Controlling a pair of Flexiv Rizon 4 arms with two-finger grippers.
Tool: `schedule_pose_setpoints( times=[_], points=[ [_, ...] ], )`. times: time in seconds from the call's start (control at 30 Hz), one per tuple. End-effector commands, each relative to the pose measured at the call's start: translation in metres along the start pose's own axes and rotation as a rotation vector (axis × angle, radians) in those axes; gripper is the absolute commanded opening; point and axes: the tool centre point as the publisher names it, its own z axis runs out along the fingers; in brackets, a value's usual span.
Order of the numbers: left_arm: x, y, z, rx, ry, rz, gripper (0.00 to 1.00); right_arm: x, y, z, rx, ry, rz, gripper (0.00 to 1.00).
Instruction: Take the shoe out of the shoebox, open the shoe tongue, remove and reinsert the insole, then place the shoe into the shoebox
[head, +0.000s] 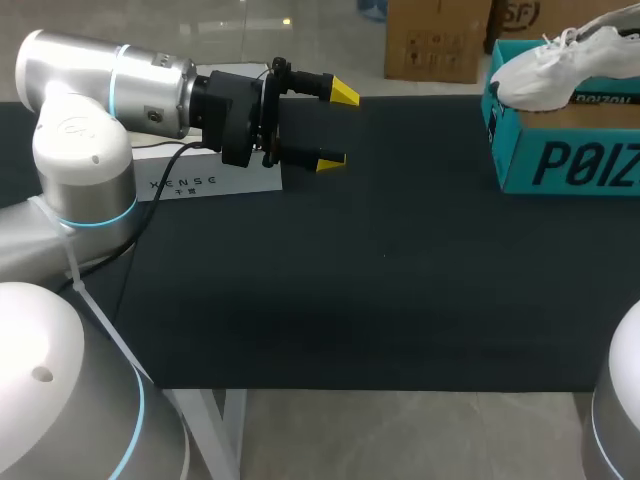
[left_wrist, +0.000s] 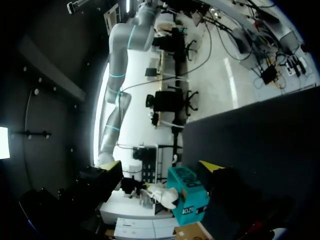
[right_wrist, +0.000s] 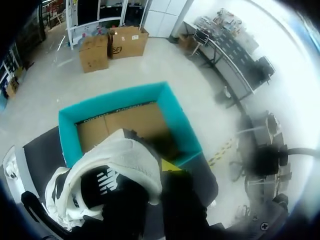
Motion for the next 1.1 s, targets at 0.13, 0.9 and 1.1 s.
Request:
schedule_pose_setpoints(
  times=[0.13, 0.9, 1.1],
  points=[
    [-0.001, 0.000, 0.000, 0.001, 0.004, 0.000, 1.00, -0.021, 0.007, 0.008, 0.037, 0.008, 0.091, 0.00],
    [-0.001, 0.000, 0.000, 0.001, 0.004, 0.000, 1.00, -0.057, 0.001, 0.089, 0.128, -0.025, 0.297, 0.00],
    [-0.001, 0.000, 0.000, 0.001, 0.004, 0.000, 1.00, -0.064, 0.007, 0.112, 0.152, -0.016, 0.342, 0.00]
  ],
)
